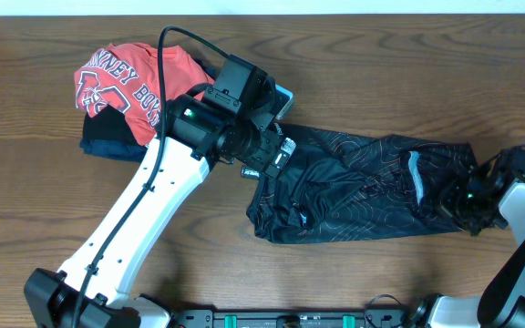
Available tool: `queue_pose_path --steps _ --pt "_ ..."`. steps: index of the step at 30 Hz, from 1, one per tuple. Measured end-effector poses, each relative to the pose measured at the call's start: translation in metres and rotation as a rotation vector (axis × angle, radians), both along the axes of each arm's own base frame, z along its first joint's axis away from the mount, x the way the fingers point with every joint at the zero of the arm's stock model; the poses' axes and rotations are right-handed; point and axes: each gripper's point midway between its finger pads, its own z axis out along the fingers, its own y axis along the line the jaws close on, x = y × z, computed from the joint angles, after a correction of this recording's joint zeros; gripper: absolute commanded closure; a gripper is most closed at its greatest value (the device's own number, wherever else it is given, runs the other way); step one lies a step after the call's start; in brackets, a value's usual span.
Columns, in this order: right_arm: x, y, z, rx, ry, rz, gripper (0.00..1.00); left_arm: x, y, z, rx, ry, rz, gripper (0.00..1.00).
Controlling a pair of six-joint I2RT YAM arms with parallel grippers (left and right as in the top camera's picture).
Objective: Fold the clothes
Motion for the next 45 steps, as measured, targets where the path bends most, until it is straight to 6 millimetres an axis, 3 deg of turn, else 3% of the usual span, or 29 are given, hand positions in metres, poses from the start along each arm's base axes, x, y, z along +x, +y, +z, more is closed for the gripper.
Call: queue_pose_path --steps 4,8,12,16,19,25,32,38,45 --pt "-0.029 0.016 0.001 0.069 0.118 0.001 0.99 0.000 0.000 0.000 0.000 -0.001 0.000 0.02" --pt "-0.030 0.019 0.002 0.083 0.120 0.002 0.99 0.001 -0.001 0.001 -0.004 -0.007 0.000 0.02" --pt "-0.003 0.015 0.014 0.098 -0.030 0.005 0.99 0.001 -0.001 0.001 -0.004 -0.007 0.000 0.02" --pt "0.033 -0.002 0.045 0.062 -0.250 0.002 0.98 0.001 -0.001 0.001 -0.004 -0.007 0.000 0.02" --pt "0.042 -0.012 0.052 0.012 -0.283 -0.005 0.98 0.001 -0.001 0.001 -0.004 -0.007 0.000 0.02" --pt "0.033 -0.033 0.034 -0.080 -0.186 -0.085 0.99 0.001 -0.001 0.001 -0.004 -0.007 0.000 0.02" --pt "0.018 -0.032 0.000 -0.067 -0.074 -0.112 0.99 0.001 -0.001 0.001 -0.004 -0.007 0.000 0.02" --pt "0.009 -0.018 -0.007 0.000 -0.042 -0.098 0.99 0.001 -0.001 0.001 -0.004 -0.007 0.000 0.02" --pt "-0.037 0.019 0.001 0.159 0.152 -0.068 0.99 0.001 -0.001 0.001 -0.004 -0.007 0.000 0.02"
